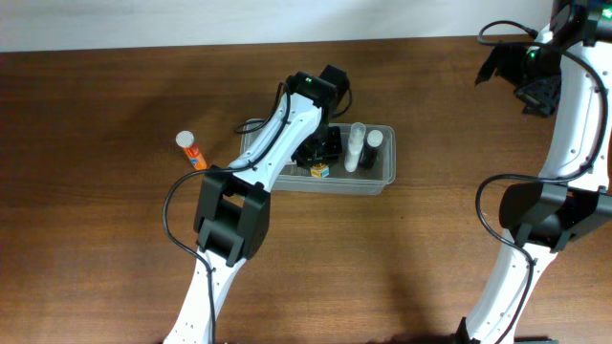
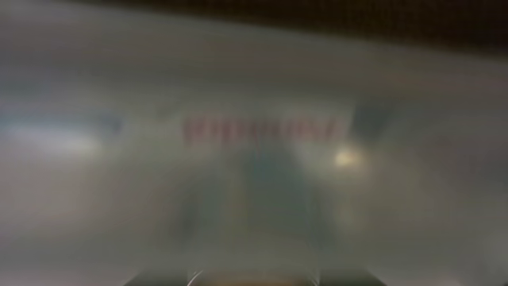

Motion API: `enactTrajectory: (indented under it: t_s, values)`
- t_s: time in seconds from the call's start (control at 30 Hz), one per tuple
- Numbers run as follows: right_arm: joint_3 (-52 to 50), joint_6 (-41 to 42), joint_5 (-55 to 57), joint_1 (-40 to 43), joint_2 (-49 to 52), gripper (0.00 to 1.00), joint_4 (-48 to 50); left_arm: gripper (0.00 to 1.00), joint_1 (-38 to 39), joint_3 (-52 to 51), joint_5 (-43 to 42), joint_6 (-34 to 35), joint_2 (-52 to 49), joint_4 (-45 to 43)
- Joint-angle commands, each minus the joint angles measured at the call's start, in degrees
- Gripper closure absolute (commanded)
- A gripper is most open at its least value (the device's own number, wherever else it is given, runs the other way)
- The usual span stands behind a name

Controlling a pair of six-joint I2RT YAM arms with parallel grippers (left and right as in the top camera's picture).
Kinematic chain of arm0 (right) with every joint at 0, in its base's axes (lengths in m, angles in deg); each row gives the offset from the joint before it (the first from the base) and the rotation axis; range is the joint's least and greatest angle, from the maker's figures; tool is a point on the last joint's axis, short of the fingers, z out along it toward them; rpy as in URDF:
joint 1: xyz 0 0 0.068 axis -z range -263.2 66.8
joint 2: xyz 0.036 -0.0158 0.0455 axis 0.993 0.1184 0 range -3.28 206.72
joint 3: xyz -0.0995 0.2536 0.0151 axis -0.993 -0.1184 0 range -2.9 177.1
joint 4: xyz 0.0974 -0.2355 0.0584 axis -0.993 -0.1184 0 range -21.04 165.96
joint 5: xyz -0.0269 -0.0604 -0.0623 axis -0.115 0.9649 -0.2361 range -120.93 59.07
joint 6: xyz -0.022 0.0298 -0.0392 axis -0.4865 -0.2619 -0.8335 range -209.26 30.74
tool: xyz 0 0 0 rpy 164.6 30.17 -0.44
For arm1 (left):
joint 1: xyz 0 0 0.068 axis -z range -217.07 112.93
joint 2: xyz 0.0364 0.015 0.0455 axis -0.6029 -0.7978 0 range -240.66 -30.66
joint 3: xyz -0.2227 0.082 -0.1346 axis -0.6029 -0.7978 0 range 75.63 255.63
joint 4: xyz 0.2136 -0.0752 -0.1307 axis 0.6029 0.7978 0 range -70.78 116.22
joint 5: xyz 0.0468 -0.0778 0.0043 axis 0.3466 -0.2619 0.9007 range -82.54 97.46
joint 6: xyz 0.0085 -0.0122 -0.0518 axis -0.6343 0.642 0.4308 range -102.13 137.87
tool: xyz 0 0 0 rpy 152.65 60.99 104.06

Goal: Pack container
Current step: 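Lower the jar into the container beside the Panadol box and release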

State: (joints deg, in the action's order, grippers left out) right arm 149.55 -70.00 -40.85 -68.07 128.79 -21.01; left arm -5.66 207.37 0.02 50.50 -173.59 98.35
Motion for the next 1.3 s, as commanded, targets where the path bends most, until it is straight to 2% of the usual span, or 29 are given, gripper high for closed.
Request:
enactTrajectory:
  t_s: [0.0,0.13,0.9,1.0,1.13,1.27]
  values:
    - [-0.3,0.1,0.8,0.0,-0.5,0.02,-0.3,0.73,0.3,-3.6,-2.4,0.6,-0.6,-0.5]
    - [-0.3,0.1,0.8,0.0,-0.5,0.02,-0.3,0.70,0.3,-4.3,-2.2,0.6,-0.6,-2.0]
    - [-0.3,0.1,0.8,0.0,-0.5,0.02,-0.3,0.69,3.7,-4.3,-2.3,1.2,-0.6,-4.1]
    - [-0.3,0.1,0.7,0.0,-0.5,0.02,-0.3,0.59,3.7,-4.3,-2.3,1.2,-0.6,-4.0]
    - [-0.3,0.1,0.8,0.0,-0.5,0.02,-0.3,0.58,3.7,-4.3,-2.3,1.2,-0.6,-3.9]
    - [-0.3,0.1,0.7,0.0,-0.5,0.02,-0.3,0.48,3.7,-4.3,-2.2,1.2,-0.6,-4.0]
